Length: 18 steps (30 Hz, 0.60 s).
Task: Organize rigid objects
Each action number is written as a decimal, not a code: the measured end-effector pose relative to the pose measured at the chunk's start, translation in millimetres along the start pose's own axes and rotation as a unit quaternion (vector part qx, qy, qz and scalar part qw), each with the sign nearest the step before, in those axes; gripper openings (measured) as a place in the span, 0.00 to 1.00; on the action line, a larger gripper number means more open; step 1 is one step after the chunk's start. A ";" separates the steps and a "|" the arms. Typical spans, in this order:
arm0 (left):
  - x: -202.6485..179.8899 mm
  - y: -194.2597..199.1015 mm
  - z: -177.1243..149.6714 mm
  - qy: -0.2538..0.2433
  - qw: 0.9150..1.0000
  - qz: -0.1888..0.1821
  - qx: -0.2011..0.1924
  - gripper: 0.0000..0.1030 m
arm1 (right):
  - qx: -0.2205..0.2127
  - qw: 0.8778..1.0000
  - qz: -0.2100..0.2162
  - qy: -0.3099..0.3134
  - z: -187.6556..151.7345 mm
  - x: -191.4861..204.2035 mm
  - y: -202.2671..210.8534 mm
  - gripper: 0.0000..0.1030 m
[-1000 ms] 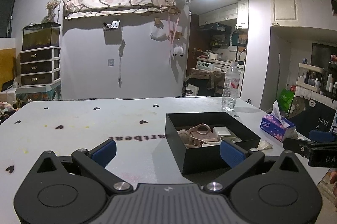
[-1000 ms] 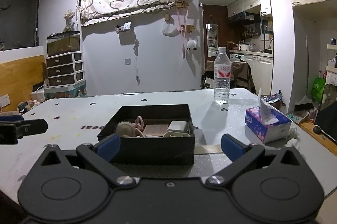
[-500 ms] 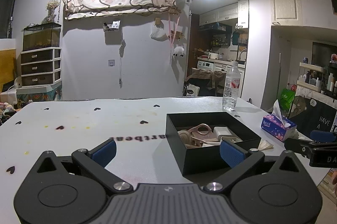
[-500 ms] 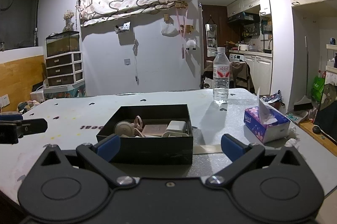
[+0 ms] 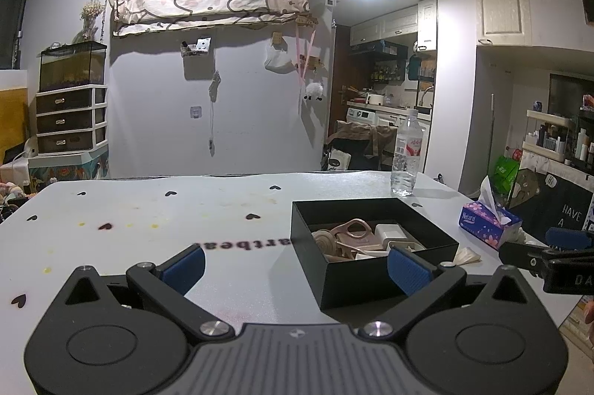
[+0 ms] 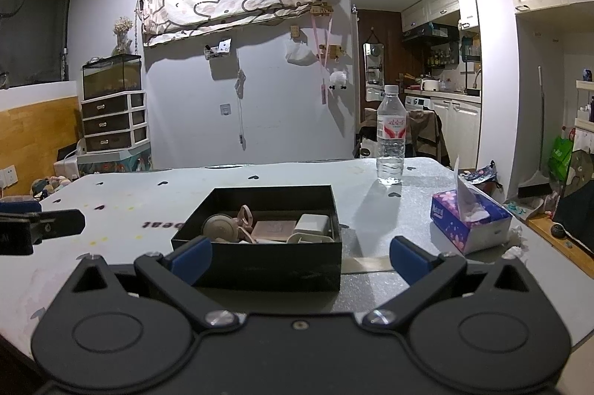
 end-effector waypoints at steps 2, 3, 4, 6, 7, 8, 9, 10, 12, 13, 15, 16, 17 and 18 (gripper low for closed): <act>0.0 0.0 0.0 0.000 1.000 0.000 0.000 1.00 | 0.000 1.000 0.000 0.000 0.0 0.2 -0.1 1.00; -0.1 0.0 0.0 0.000 1.000 0.000 0.000 1.00 | 0.000 1.000 -0.001 0.000 0.2 -0.2 0.3 1.00; -0.1 -0.1 0.0 0.000 1.000 0.000 0.000 1.00 | 0.000 1.000 -0.001 0.000 0.6 -0.3 0.4 1.00; -0.1 0.0 0.0 0.000 1.000 0.001 0.000 1.00 | 0.000 1.000 -0.001 0.000 0.4 -0.7 0.6 1.00; -0.4 0.0 0.0 0.000 1.000 0.001 0.000 1.00 | 0.000 1.000 -0.001 0.000 0.4 -0.7 0.6 1.00; -0.7 -0.1 0.0 0.000 1.000 0.001 0.000 1.00 | 0.000 1.000 -0.001 0.000 0.4 -0.7 0.7 1.00; -0.1 0.0 0.0 0.000 1.000 0.000 0.000 1.00 | 0.000 1.000 -0.001 0.000 0.4 -0.6 0.6 1.00; -0.1 0.0 0.0 0.000 1.000 0.000 0.000 1.00 | 0.000 1.000 -0.001 0.000 0.5 -0.1 0.5 1.00; -0.2 0.0 0.0 0.000 1.000 0.000 0.000 1.00 | -0.001 1.000 0.000 0.000 0.6 -0.1 0.5 1.00; -0.2 0.1 0.0 0.000 1.000 0.000 0.000 1.00 | -0.001 1.000 0.000 0.000 0.6 -0.5 0.7 1.00; -0.4 0.1 -0.1 0.000 1.000 0.000 0.000 1.00 | -0.001 1.000 0.000 0.001 1.1 -1.2 0.9 1.00; -0.4 0.1 -0.1 0.000 1.000 0.000 0.000 1.00 | -0.001 1.000 -0.001 0.000 1.0 -0.6 0.7 1.00; -0.6 0.1 -0.1 0.000 1.000 0.000 0.000 1.00 | -0.001 1.000 -0.001 0.000 1.0 -0.5 0.7 1.00; -0.5 0.1 -0.1 0.000 1.000 0.000 0.000 1.00 | -0.001 1.000 -0.001 0.000 0.9 -0.8 0.9 1.00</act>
Point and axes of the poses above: each gripper's, at about its wrist camera, not at the fingertips, and y roughly against the way its jaws point, x to its left, z to its top, the point moved 5 cm from there along -y, roughly the way its jaws point, and after that the axes turned 8 degrees about z, right-handed, at the moved point
